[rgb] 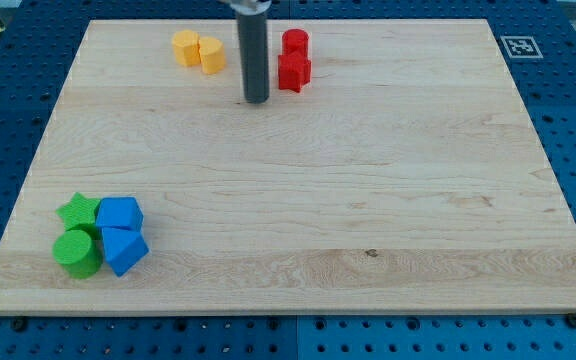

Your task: Move your arm closer to green circle

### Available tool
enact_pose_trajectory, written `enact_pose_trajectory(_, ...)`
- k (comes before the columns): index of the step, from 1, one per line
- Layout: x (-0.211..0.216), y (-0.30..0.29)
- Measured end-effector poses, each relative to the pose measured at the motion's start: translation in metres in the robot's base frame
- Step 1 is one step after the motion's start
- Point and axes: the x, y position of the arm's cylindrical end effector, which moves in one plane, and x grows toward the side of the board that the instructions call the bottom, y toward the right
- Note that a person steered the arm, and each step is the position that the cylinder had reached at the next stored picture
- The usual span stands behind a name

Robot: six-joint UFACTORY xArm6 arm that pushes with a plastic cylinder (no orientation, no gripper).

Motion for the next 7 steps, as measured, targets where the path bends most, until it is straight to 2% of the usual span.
enact_pose_trajectory(1, 0.041, -0.031)
enact_pose_trajectory(4, 0.156, -0.049)
enact_pose_trajectory(6, 0.251, -0.069)
enact_pose_trajectory(7, 0.251, -0.095)
